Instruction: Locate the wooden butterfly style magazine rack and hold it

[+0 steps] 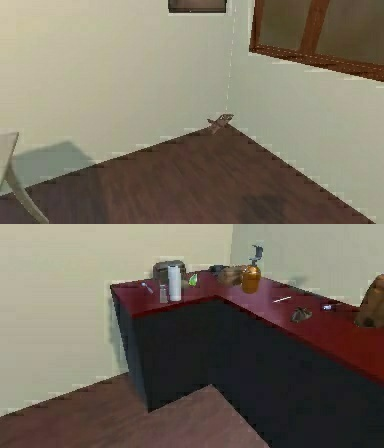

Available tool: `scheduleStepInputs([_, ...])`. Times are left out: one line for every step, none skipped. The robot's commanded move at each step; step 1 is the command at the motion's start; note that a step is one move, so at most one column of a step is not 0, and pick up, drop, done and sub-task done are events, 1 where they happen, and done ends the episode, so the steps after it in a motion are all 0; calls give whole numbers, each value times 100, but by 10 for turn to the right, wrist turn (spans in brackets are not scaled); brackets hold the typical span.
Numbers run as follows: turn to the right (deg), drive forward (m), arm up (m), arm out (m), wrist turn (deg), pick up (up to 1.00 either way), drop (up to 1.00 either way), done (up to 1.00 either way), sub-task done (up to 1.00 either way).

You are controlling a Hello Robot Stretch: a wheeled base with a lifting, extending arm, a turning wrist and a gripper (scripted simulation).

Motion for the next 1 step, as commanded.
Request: scheduleStepInputs([0, 30, 0, 0, 0, 0, 0, 0, 0])
